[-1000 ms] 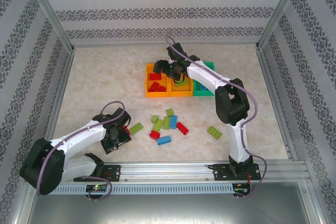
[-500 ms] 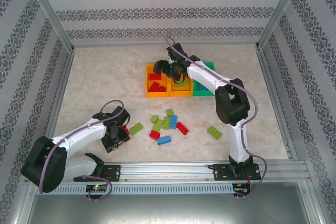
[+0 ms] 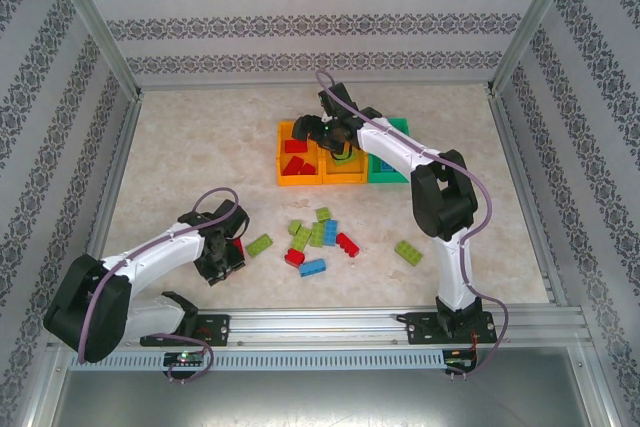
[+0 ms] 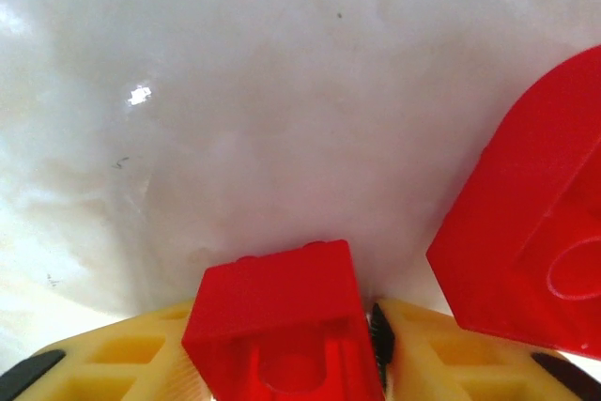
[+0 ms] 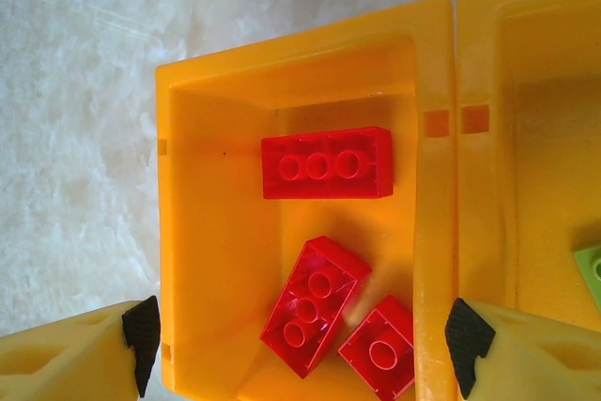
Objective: Sort the legos into containers by color
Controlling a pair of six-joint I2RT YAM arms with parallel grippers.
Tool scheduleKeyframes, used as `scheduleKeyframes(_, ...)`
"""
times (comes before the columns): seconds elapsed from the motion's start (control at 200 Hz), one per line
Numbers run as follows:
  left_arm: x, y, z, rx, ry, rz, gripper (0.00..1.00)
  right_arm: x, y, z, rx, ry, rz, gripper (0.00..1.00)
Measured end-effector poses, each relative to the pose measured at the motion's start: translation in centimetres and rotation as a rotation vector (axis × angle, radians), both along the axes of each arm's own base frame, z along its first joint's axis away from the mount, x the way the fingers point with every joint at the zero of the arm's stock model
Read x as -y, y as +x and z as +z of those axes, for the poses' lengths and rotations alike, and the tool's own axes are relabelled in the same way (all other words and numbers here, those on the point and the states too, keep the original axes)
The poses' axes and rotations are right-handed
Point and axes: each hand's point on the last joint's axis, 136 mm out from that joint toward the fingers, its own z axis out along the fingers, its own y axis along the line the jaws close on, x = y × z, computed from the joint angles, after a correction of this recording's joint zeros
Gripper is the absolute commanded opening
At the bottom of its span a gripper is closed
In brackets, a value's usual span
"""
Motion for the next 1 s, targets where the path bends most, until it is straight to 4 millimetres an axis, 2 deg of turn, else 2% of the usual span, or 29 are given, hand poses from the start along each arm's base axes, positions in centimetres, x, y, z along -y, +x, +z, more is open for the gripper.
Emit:
scheduleKeyframes(0.37, -0.1, 0.5, 0.2, 0.029, 0.006, -0.025, 0.33, 0.2, -0.4, 0.2, 0.001, -0.002, 0.002, 0.83)
scheduleKeyframes(0.52, 0.1, 3.4, 1.0, 0.163, 0.007, -0.033, 0.3, 0.6, -1.0, 0.2, -0.011, -0.012, 0.001, 0.83)
scheduleKeyframes(0.714, 0.5, 6.4, 3.7, 0.29, 0.007, -0.052, 0.31, 1.2, -1.4, 1.1, -0.007, -0.01, 0.01, 0.84)
scheduleKeyframes(0.999, 2.2, 11.8, 10.1, 0.473, 0.008, -0.138, 0.31, 1.5, -2.3, 1.4, -0.02, -0.011, 0.038, 0.85)
